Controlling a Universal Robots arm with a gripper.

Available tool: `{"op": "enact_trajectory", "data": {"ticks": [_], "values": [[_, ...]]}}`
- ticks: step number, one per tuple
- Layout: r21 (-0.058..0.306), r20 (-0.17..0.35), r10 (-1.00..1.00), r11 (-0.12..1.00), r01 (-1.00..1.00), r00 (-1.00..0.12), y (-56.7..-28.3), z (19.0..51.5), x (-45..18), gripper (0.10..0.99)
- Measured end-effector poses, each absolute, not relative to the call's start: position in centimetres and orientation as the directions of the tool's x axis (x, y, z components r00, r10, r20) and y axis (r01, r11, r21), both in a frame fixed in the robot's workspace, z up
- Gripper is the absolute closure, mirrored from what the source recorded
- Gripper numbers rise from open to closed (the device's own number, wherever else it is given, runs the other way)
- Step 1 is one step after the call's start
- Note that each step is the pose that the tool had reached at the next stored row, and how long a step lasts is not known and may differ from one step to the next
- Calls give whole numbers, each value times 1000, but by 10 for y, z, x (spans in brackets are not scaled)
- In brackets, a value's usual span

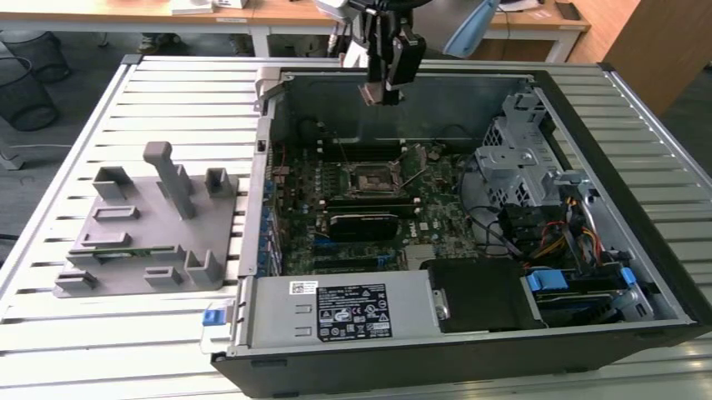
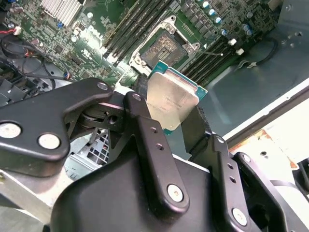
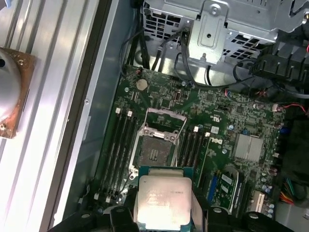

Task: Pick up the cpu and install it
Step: 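Place the cpu into insertion slot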

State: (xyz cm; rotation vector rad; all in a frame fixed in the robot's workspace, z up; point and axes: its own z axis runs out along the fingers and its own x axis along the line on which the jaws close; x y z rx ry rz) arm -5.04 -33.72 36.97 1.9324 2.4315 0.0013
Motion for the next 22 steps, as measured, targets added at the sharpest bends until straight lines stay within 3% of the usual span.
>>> {"op": "enact_trajectory", "data": {"ticks": [14, 22], "values": [[23, -35, 994, 108, 994, -107, -335, 358, -50, 557], [25, -49, 994, 95, 995, -94, -334, 348, -50, 557]]}}
